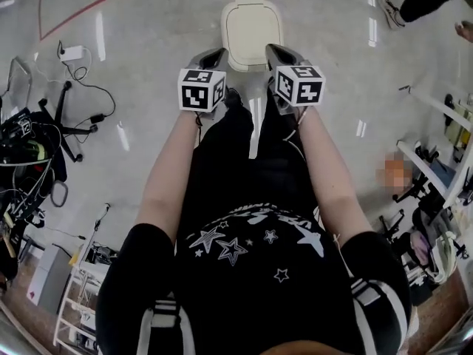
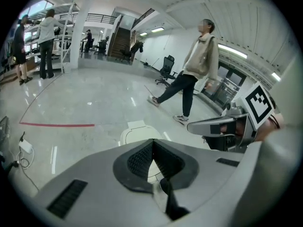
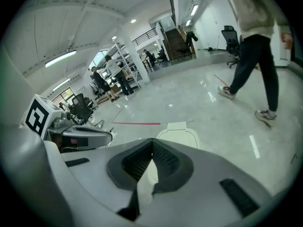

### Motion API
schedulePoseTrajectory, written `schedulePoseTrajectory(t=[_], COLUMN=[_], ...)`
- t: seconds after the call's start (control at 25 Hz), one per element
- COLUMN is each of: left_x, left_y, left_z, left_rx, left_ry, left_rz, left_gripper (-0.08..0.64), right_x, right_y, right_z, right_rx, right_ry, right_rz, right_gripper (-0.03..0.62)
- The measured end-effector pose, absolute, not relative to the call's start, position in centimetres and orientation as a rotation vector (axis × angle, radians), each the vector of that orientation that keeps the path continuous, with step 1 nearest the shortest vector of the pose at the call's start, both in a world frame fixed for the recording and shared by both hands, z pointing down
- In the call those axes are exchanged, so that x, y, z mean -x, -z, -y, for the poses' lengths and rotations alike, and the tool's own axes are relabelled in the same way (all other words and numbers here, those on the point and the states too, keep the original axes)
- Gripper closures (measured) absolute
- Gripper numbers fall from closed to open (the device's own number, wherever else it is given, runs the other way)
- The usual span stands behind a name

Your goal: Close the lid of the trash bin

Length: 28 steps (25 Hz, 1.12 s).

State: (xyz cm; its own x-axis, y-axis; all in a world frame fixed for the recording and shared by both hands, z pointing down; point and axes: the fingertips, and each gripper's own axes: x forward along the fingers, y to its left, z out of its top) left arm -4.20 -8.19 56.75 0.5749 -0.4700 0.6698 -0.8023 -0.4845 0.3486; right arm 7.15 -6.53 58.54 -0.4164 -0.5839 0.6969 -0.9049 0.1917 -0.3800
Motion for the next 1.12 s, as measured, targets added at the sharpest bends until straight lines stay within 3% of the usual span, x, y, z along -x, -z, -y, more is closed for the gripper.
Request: schedulePoseTrajectory(t=[0.52, 1.12], left_x=[3.1, 0.4], left_y=[-48.1, -37.5], left_z=[5.5, -3.1], left_rx=[-2.226, -2.365], left_ry=[-0.547, -0.371], left_rz=[1.073, 1.198], left_gripper=[0.549, 0.549], right_x=[-9.9, -11.0], right_y=[-51.2, -41.2], right_z=[2.9, -4.7], right_rx=[-1.489, -1.414], right_ry=[-1.056, -0.792], right_rz=[2.121, 2.334], right_gripper=[0.588, 0.588])
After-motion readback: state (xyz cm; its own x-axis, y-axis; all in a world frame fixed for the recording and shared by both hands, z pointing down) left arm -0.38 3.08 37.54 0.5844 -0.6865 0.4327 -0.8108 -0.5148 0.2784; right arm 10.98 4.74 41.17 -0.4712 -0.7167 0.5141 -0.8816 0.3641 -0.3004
